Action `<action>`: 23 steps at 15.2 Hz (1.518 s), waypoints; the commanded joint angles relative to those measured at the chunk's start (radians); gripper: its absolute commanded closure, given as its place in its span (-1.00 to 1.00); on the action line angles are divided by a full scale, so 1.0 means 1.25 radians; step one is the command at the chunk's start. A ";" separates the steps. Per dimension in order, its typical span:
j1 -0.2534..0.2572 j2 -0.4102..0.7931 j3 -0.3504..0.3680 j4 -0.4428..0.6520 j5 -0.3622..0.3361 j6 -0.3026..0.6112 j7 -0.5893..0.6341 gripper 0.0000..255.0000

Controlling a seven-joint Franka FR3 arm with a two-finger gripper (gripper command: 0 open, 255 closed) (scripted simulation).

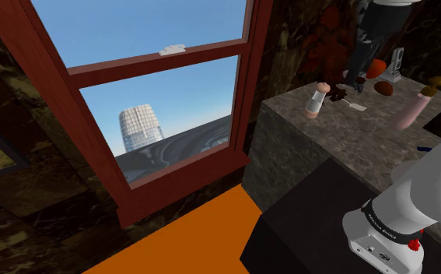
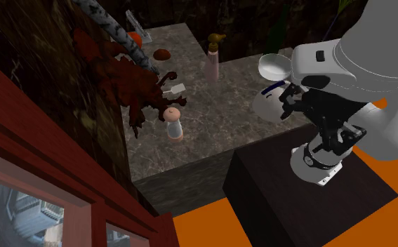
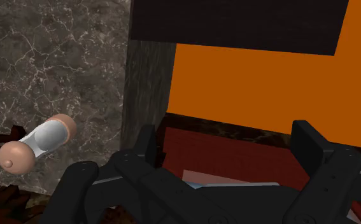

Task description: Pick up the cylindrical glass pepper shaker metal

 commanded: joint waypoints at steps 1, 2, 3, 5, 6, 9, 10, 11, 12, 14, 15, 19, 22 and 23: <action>0.000 0.000 0.000 0.000 0.000 0.000 0.000 -1.00; -0.006 0.016 -0.014 -0.002 -0.010 0.016 -0.012 -1.00; -0.012 0.033 -0.028 -0.003 -0.020 0.033 -0.024 -1.00; -0.023 0.070 -0.056 -0.002 -0.038 0.065 -0.048 -1.00; -0.028 0.090 -0.069 0.001 -0.046 0.081 -0.059 -1.00; -0.044 0.153 -0.110 0.013 -0.068 0.129 -0.094 -1.00; -0.048 0.176 -0.123 0.019 -0.074 0.144 -0.105 -1.00; -0.053 0.199 -0.136 0.026 -0.079 0.159 -0.116 -1.00; -0.057 0.223 -0.148 0.033 -0.084 0.174 -0.128 -1.00; -0.065 0.272 -0.174 0.052 -0.091 0.203 -0.151 -1.00; -0.069 0.298 -0.186 0.063 -0.094 0.216 -0.163 -1.00; -0.083 0.405 -0.233 0.115 -0.094 0.266 -0.211 -1.00; -0.094 0.491 -0.265 0.164 -0.084 0.298 -0.250 -1.00; -0.098 0.520 -0.275 0.183 -0.079 0.307 -0.264 -1.00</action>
